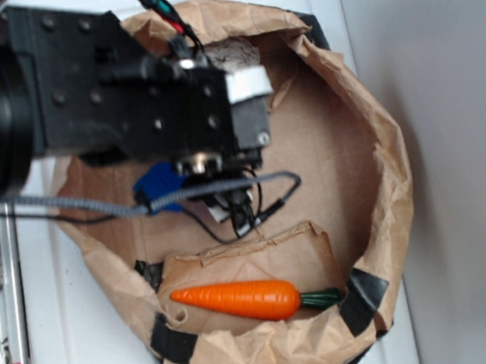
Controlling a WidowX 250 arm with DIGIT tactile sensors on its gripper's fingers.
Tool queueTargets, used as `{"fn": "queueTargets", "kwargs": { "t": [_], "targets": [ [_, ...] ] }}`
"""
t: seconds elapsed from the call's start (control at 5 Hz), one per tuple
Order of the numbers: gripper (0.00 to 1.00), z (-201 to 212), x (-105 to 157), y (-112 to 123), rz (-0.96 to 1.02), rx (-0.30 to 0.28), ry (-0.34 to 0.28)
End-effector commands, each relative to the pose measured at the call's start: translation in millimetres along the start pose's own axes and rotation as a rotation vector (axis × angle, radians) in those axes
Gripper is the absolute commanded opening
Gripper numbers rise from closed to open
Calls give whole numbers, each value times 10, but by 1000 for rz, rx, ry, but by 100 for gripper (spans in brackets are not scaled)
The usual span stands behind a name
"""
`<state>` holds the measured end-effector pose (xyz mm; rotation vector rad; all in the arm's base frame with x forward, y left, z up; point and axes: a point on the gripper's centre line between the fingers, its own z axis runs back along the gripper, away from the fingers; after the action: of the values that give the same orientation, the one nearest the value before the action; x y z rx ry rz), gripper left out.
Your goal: Grab the blue sponge.
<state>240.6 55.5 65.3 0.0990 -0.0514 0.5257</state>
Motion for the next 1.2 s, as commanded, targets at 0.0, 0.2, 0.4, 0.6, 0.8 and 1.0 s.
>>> {"fn": "queueTargets", "kwargs": {
  "t": [0.0, 0.2, 0.4, 0.6, 0.8, 1.0],
  "targets": [
    [100, -225, 33, 125, 95, -42, 24],
    [100, -391, -96, 40, 63, -8, -22],
    [100, -554, -221, 28, 56, 28, -38],
    [91, -640, -315, -45, 58, 60, -59],
    [0, -659, -335, -53, 73, 80, -60],
    [0, -589, -321, -61, 63, 83, -70]
  ]
}}
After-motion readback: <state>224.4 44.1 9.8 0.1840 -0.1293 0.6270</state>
